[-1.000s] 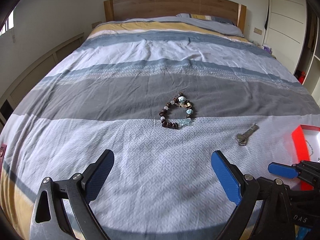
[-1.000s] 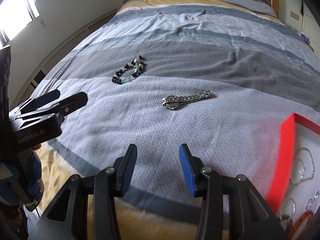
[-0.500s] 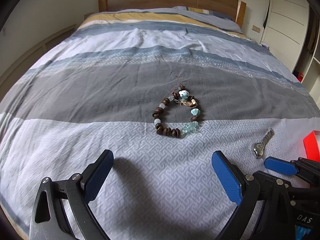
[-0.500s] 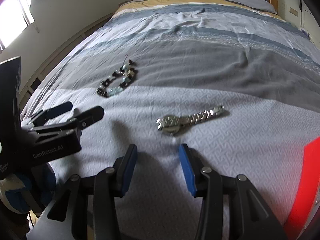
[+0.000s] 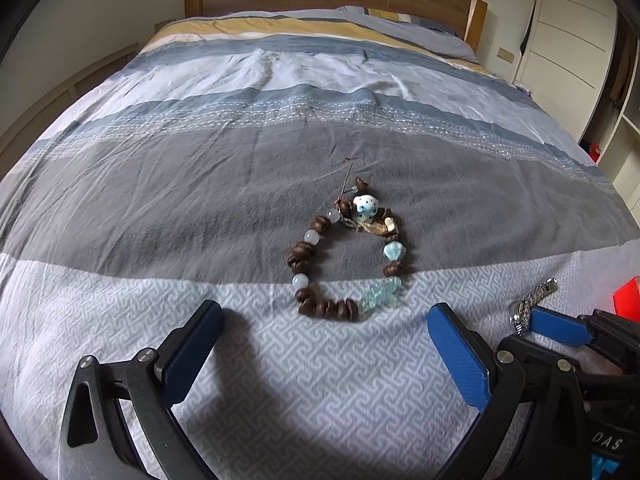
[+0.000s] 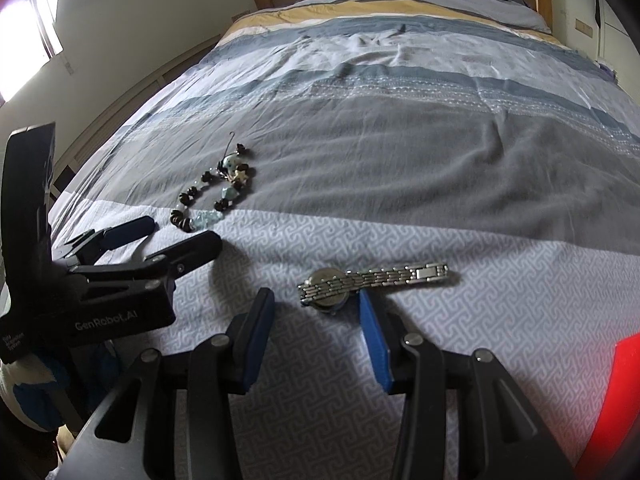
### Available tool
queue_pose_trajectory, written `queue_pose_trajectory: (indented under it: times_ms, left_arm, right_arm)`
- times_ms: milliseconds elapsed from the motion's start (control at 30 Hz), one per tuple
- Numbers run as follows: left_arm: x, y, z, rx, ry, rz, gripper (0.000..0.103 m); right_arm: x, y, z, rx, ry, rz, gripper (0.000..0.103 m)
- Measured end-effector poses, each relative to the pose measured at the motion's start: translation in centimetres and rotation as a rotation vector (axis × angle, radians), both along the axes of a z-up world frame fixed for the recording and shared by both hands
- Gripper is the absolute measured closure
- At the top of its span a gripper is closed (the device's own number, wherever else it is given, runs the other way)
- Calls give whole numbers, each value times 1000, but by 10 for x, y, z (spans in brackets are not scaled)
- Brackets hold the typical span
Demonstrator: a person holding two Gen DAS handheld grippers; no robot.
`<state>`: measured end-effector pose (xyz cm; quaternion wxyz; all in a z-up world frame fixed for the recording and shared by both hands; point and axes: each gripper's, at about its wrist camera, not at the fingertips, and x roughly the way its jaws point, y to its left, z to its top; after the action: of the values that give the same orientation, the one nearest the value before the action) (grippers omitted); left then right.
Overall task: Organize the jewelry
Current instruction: 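Grasp the dark beaded bracelet with the left tool while the right tool grasps the silver watch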
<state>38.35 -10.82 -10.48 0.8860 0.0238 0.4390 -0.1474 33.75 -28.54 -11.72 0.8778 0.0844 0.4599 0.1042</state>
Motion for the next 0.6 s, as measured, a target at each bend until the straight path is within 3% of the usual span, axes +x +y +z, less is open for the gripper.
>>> queue_pose_trajectory:
  times_ms: [433, 533, 600]
  left_arm:
    - [29, -13, -7, -14, 17, -25, 1]
    - [30, -10, -8, -27, 20, -19, 8]
    - [31, -6, -9, -37, 18, -1, 18]
  right_arm:
    - [6, -11, -3, 69, -28, -23, 61]
    - [3, -17, -1, 87, -35, -38, 61]
    - [3, -20, -1, 100, -31, -46, 61]
